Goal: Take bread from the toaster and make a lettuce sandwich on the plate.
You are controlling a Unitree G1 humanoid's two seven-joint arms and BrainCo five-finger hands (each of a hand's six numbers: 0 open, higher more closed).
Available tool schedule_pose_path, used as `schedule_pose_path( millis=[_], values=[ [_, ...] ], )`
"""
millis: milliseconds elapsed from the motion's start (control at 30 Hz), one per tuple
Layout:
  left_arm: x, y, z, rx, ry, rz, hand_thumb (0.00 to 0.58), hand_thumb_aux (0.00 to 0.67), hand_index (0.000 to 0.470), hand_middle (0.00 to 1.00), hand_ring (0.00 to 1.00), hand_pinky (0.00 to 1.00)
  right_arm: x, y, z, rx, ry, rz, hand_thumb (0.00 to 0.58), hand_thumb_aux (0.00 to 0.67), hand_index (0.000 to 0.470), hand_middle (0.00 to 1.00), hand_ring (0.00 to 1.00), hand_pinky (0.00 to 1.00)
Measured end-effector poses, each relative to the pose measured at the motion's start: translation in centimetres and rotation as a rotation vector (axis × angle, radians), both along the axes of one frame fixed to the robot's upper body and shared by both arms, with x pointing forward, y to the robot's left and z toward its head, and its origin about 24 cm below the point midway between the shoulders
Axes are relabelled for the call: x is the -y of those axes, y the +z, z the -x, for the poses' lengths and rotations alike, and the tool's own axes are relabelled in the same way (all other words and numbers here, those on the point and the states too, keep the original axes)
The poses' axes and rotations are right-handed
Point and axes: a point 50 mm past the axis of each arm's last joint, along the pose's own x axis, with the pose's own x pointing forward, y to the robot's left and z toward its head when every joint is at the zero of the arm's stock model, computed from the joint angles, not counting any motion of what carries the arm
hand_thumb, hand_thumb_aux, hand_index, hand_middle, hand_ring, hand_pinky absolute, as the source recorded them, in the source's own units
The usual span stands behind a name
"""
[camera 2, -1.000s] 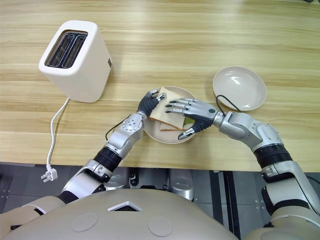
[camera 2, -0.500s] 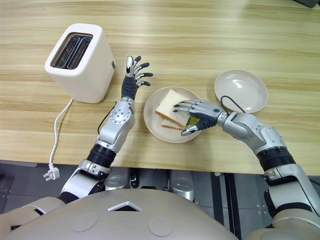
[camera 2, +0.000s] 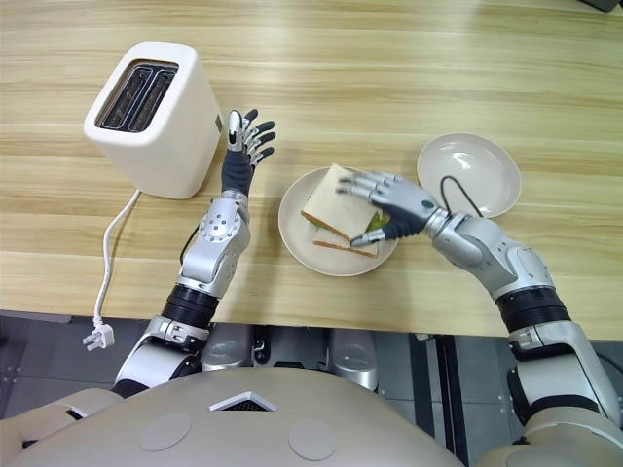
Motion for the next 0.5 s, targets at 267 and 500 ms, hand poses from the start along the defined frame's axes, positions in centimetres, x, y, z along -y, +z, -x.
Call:
schedule_pose_path(
  millis=[267,500],
  values=[
    [-1.8,-1.7,1.3,-0.032,0.005,-0.024,0.580,0.670,0.460,1.00,1.00,1.00,0.9,5.5,-0.4,0.051,-0.026,-0.777,0.580,0.670,0.460,1.00,1.00,1.00],
    [-3.5,-1.6,3.3,-0.005,-0.174,-0.085,0.580,0.670,0.460,1.00,1.00,1.00,4.4,3.2,-0.5,-0.562,0.023,-0.986,0.580,0.670,0.460,1.00,1.00,1.00]
  ],
)
